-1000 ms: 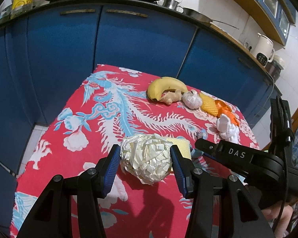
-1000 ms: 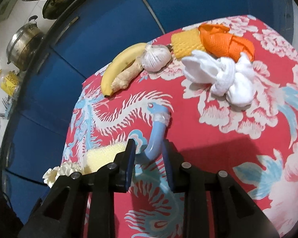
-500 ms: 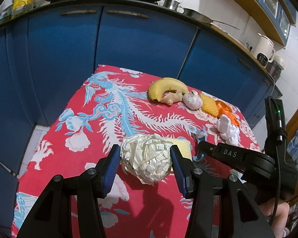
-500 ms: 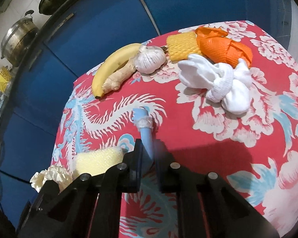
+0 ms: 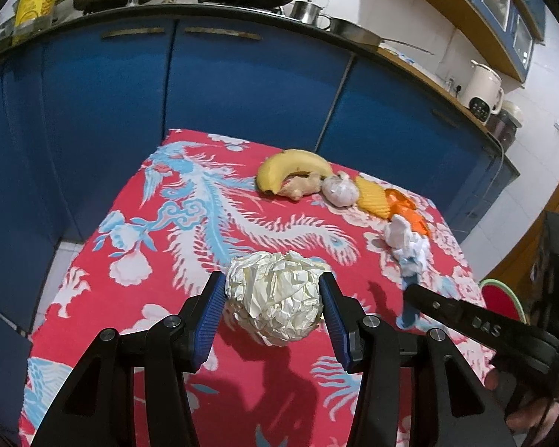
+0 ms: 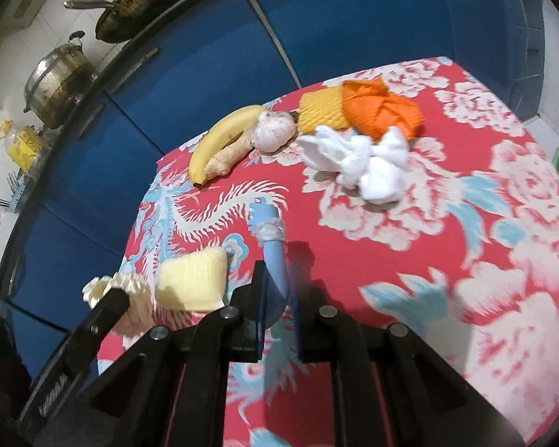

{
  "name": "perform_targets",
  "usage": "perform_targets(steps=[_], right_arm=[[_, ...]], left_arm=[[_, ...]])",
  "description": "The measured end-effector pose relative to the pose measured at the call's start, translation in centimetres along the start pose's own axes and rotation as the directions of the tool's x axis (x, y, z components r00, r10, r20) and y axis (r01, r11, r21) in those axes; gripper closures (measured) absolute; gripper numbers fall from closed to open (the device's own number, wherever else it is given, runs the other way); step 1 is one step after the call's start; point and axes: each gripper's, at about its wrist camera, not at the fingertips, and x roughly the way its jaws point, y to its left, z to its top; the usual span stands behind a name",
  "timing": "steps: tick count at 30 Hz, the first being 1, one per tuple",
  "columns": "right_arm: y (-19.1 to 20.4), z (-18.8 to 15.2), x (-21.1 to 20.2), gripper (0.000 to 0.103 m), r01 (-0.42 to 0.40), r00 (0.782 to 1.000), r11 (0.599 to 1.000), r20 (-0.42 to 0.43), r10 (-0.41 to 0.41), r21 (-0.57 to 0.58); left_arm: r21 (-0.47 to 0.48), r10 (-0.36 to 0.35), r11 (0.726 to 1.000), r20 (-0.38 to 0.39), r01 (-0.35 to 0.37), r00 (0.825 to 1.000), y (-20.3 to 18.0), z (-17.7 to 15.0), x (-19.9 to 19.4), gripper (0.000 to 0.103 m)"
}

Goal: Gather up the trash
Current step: 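Carry the white ball and blue tube over the red bucket and release both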

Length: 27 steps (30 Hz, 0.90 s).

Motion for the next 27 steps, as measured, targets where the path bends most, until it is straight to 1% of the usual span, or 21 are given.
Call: perform_targets(steps=[7, 15, 20, 27], right_arm=[[-2.3, -0.8, -3.9, 0.089, 0.018, 0.999, 1.000, 0.042, -0.018, 0.012], [-6.5, -1.5, -8.2, 0.089, 0.053, 0.993, 0.997, 0.100, -0.059, 0.062], [-9.2, -2.0, -10.3, 0.089, 0.078, 0.987, 0.992, 0.129, -0.091, 0.100], [-13.3, -2.5, -13.1, 0.089, 0.120, 0.973, 0.978, 0.176, -0.151, 0.173]], left_arm=[[0.024, -0.045, 0.999, -0.003, 0.045, 0.999, -1.8, -0.2, -0.6, 0.051], [0.068, -0.097, 0.993, -0.022, 0.098, 0.995, -4.8, -0.5, -0.8, 0.051], [0.106, -0.138, 0.984, -0.045, 0.142, 0.989, -7.3, -0.7, -0.8, 0.051], [0.171, -0.206, 0.960, -0.096, 0.220, 0.974, -11.8, -1.4, -0.3, 0.051]])
